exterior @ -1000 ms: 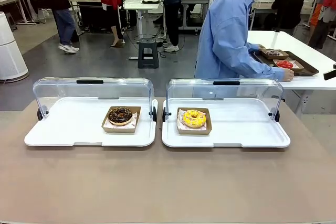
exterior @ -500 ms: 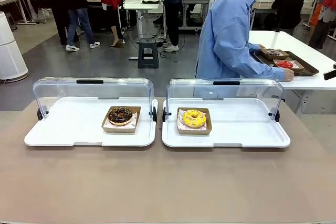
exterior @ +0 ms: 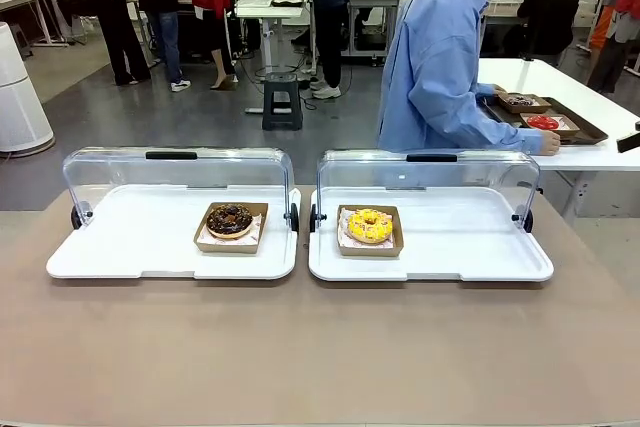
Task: Provide the desired donut to the person.
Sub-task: Place the picked Paper togo box onto the Handle tray extended by the person.
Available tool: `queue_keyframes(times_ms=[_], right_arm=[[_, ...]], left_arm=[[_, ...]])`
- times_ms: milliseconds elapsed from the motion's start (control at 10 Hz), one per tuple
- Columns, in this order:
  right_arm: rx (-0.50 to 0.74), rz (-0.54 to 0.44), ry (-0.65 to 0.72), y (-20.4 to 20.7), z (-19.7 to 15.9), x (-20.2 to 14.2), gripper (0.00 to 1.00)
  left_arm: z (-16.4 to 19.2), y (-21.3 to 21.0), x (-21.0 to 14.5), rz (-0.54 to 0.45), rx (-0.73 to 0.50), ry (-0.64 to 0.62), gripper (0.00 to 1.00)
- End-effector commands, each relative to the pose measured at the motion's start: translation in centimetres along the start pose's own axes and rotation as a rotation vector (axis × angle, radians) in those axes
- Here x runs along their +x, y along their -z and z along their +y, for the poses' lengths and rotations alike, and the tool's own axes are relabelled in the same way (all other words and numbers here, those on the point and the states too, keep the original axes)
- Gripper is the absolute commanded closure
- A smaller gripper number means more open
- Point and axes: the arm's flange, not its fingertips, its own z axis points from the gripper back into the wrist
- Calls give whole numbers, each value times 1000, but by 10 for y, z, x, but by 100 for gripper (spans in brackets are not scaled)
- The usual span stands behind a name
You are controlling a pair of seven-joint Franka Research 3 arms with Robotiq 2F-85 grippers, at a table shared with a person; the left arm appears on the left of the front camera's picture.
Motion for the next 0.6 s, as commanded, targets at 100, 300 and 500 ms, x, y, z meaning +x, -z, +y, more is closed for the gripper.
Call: queue_keyframes(times_ms=[100,300,500], right_arm=[[7,-2,-2,1,1,2,0],[7,-2,-2,1,1,2,0],[7,-2,-2,1,1,2,0]], left_arm=[[0,-2,1,-1,6,-2,0],[0,-2,1,-1,6,-2,0],[0,-2,1,-1,6,-2,0]])
